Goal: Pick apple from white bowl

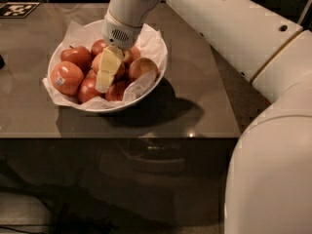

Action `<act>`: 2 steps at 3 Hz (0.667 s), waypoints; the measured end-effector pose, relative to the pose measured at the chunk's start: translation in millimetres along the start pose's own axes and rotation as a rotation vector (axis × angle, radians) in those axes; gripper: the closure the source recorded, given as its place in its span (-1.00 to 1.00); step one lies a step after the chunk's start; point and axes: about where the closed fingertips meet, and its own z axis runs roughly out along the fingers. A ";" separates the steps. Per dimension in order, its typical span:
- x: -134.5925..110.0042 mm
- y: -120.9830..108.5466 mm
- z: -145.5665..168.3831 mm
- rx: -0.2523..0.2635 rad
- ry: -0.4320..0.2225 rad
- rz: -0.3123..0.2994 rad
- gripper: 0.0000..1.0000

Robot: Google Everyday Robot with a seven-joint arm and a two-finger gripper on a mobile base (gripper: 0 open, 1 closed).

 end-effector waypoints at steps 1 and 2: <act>-0.1 0.0 0.2 0.000 0.000 0.000 -1.00; -0.1 0.0 0.2 0.000 0.000 0.000 -0.61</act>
Offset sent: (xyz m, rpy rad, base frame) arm 0.0000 0.0001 -0.0001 0.0001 0.0000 0.0001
